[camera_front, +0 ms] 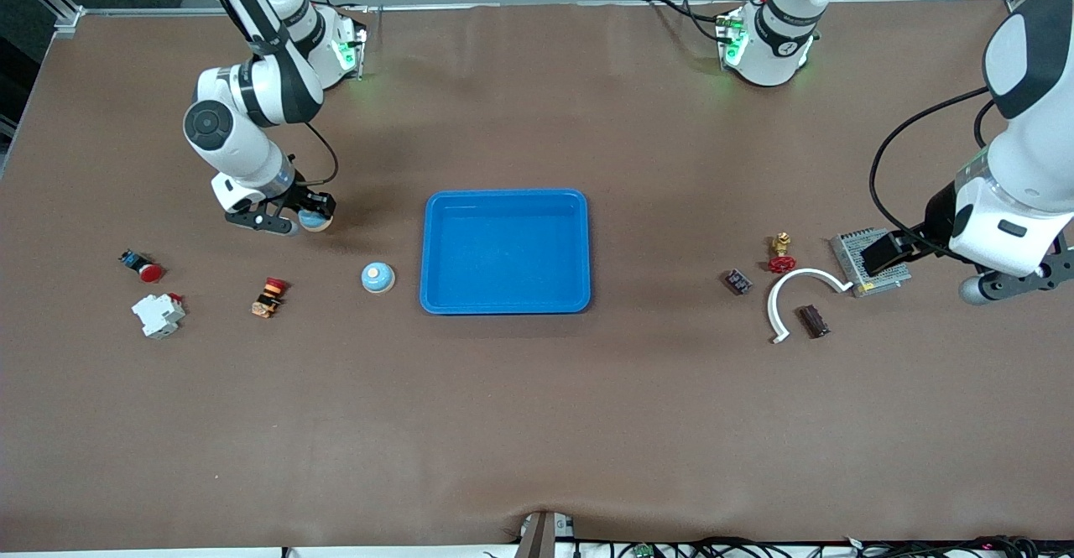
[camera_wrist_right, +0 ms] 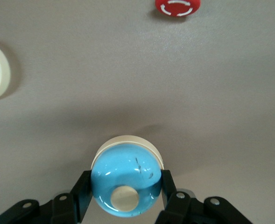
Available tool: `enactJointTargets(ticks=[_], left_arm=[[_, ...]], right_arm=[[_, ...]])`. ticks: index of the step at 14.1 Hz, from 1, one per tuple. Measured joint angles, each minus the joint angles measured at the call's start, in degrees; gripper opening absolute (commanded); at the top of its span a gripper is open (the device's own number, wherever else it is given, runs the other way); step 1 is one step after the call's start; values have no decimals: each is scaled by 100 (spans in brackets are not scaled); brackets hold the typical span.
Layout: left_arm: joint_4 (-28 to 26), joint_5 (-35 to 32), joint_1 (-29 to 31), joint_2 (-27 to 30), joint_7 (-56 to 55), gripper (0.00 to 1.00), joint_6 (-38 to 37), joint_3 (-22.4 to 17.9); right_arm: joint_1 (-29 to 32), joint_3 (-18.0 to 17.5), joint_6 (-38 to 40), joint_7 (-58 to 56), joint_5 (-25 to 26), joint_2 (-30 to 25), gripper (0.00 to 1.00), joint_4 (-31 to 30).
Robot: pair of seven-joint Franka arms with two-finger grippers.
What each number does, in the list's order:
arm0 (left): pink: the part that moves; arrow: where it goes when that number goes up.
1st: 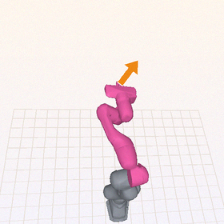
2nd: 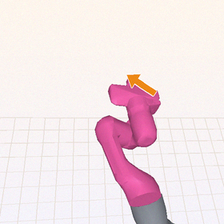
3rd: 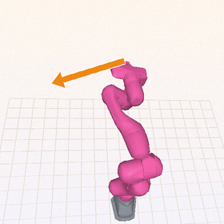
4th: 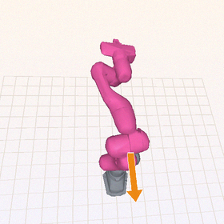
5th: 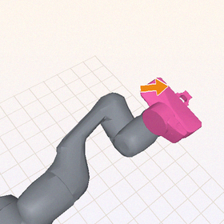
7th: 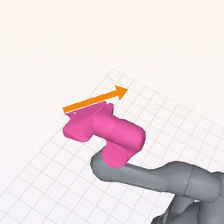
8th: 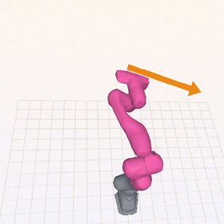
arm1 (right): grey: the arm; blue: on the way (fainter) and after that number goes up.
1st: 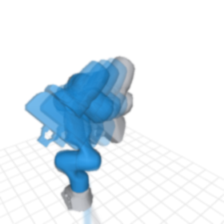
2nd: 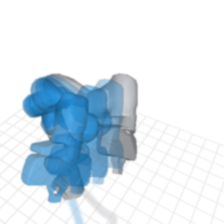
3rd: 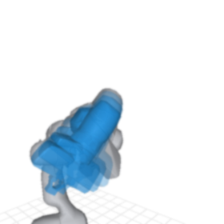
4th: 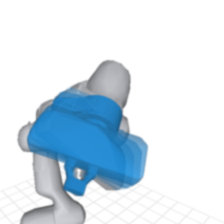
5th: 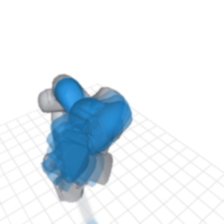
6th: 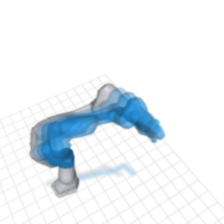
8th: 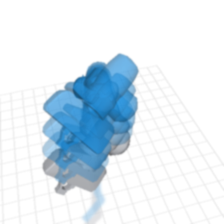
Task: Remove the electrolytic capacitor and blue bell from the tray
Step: 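Set the bell beside the first bell while the left gripper rises away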
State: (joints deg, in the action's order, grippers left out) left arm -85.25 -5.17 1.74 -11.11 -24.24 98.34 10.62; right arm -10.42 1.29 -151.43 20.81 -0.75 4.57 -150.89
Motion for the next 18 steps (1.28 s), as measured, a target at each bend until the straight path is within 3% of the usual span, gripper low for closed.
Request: enactJointTargets(ticks=[13,14,15,18], left_arm=[[58,0,-12,256,183,100,-374,229],[60,10,-11,339,365,100,-442,228],[59,25,-11,417,583,100,-490,226],[52,71,-208,600,979,100,-665,-42]], right_arm=[[9,-3,-467,0,-3,504,0,0],[9,-3,-468,0,-3,504,33,0],[10,-3,-468,1,-6,504,99,0],[43,-3,-506,5,-10,533,100,-1]])
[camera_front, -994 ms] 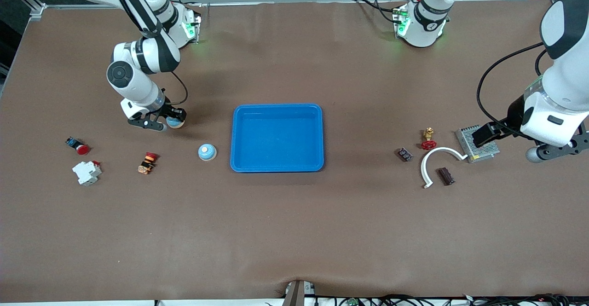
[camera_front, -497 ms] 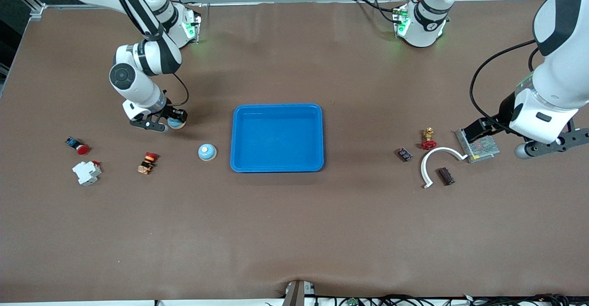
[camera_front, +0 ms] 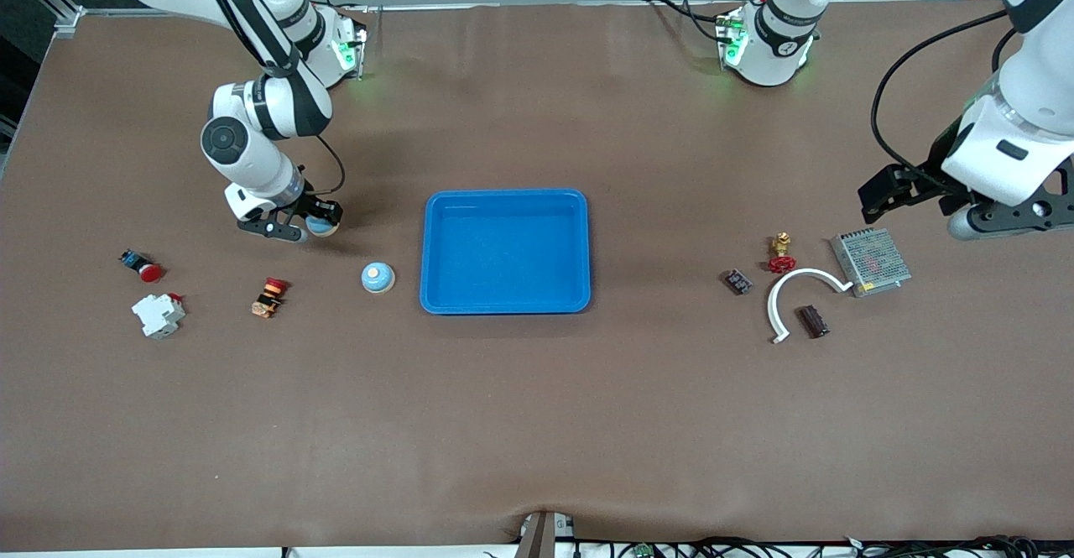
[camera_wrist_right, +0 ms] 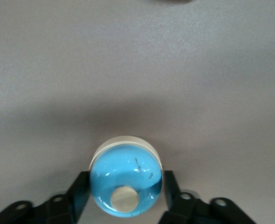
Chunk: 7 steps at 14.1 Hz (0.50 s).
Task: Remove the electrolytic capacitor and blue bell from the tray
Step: 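Set the bell beside the first bell while the left gripper rises away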
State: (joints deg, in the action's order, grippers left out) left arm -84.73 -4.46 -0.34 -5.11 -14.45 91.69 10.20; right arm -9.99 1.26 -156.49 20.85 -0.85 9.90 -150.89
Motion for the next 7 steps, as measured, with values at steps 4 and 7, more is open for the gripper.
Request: enactJointTargets(ticks=[4,7], left_arm=[[-150,220,-259,245,187,100,-141,-445],[-333,232,-264,459,341,100,-140,-579]], right_arm=[[20,-1,99,-1,0,15,100,52],[21,-2,589,-1,0,-137,100,293]])
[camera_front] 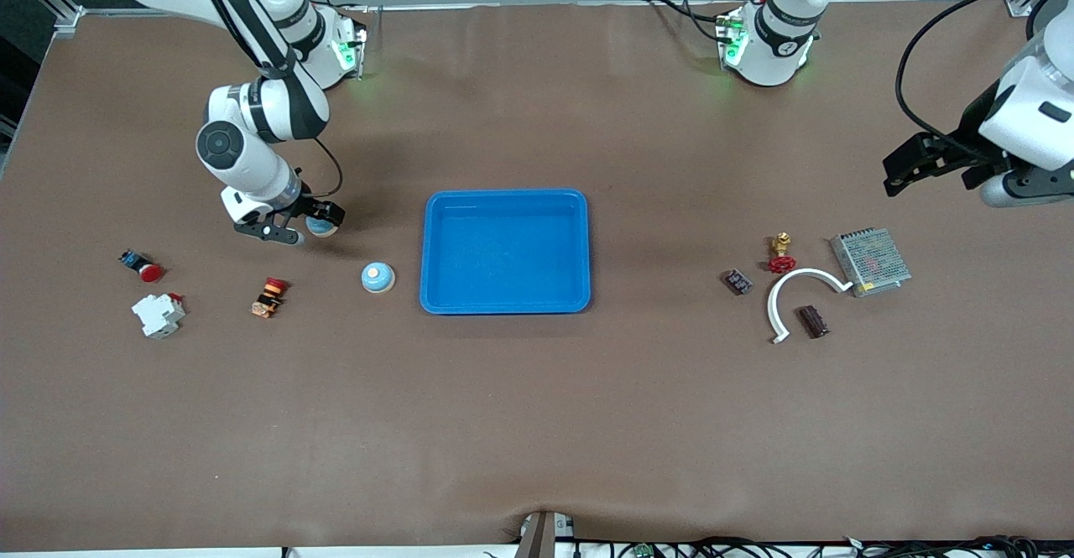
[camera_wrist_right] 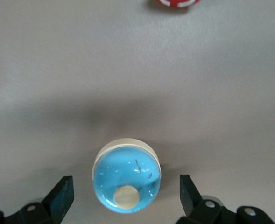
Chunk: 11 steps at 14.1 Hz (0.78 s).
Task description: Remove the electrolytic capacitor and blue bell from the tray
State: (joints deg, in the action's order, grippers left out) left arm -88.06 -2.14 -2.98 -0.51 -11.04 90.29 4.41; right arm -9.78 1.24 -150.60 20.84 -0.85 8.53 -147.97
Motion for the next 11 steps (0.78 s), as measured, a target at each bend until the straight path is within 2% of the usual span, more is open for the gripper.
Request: enactJointTargets(ticks=[5,11], left_arm=[[-138,52,97,252,196,100,-1,-71],[-235,318,334,213,436,100,-2,-91]], right_arm=[[57,10,539,-75,0,-189,100,467],[896,16,2513,-1203,1,-234,100,1901]])
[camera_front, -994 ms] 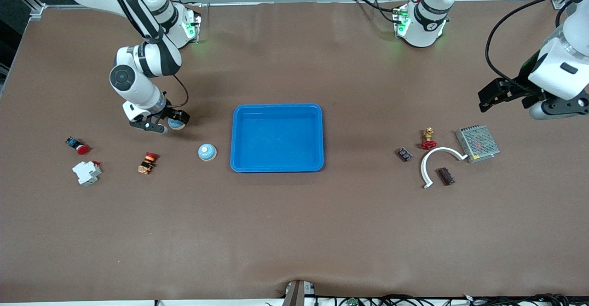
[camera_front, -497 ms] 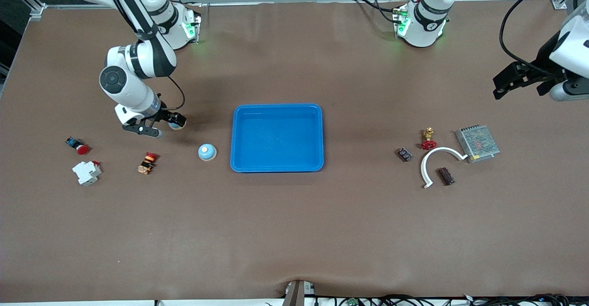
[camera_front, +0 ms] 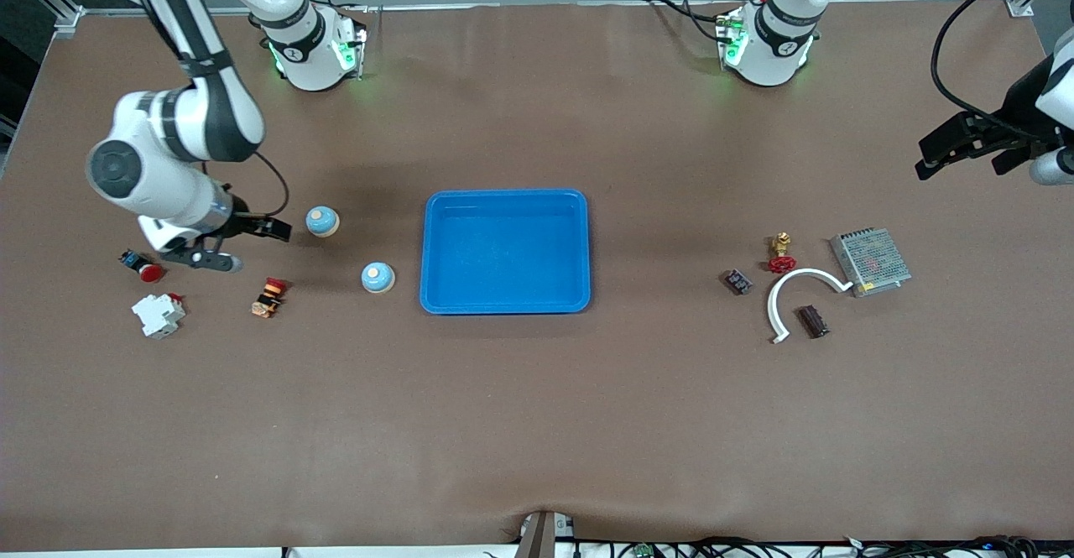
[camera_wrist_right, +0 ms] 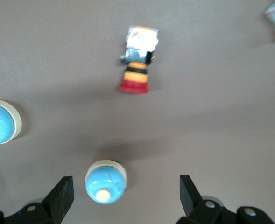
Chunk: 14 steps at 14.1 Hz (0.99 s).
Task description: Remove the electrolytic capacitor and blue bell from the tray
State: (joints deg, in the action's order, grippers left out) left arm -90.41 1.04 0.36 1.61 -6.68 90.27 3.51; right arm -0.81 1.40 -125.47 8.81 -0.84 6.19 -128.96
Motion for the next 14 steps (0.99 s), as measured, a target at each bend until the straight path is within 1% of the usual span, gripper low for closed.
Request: enactJointTargets(ticks=[2,7,12,14], left_arm=[[1,6,-8,-15,0,100,-1,0],[67,7,-13,3,0,100,-259,11],[180,7,-38,19,0,100,-705,44],[180,7,-39,19,0,100,-759,63]], right_arm=[[164,1,524,-300,0,-5,100,445],[207,1,2084,-369,0,-67,100,1746],[216,0,3271,-373,0,-420,100,2763],[223,2,3482,-374,0,-534,100,3010]])
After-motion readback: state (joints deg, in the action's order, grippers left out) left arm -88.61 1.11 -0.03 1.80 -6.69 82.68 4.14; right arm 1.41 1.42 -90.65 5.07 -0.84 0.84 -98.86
